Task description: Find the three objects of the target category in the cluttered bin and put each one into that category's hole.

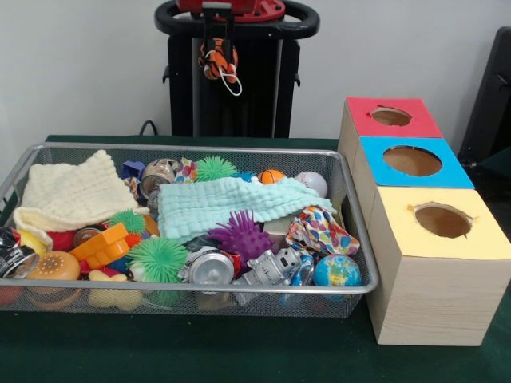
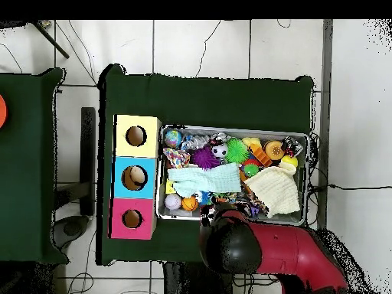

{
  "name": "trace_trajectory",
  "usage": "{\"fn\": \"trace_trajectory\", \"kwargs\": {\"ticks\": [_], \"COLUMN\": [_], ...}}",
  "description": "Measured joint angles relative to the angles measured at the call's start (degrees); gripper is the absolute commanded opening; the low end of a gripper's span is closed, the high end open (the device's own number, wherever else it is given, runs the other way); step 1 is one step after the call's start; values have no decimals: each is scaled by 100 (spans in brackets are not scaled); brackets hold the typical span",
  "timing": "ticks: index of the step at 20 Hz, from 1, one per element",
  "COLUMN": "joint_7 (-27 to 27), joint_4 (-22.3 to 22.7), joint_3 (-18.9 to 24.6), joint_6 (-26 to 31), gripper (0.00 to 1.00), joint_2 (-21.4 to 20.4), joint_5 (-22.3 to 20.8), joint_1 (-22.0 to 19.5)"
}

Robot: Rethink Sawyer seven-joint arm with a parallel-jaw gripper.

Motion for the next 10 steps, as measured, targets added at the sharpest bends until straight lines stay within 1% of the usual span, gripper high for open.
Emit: {"fn": "trace_trajectory", "kwargs": {"ticks": [10], "joint_7": [0], "joint_4": [3], "joint_3": [-75], "joint_6": [0], "gripper": [0], "joint_2": [-4], "joint_5": [91], "joint_1": [274]}}
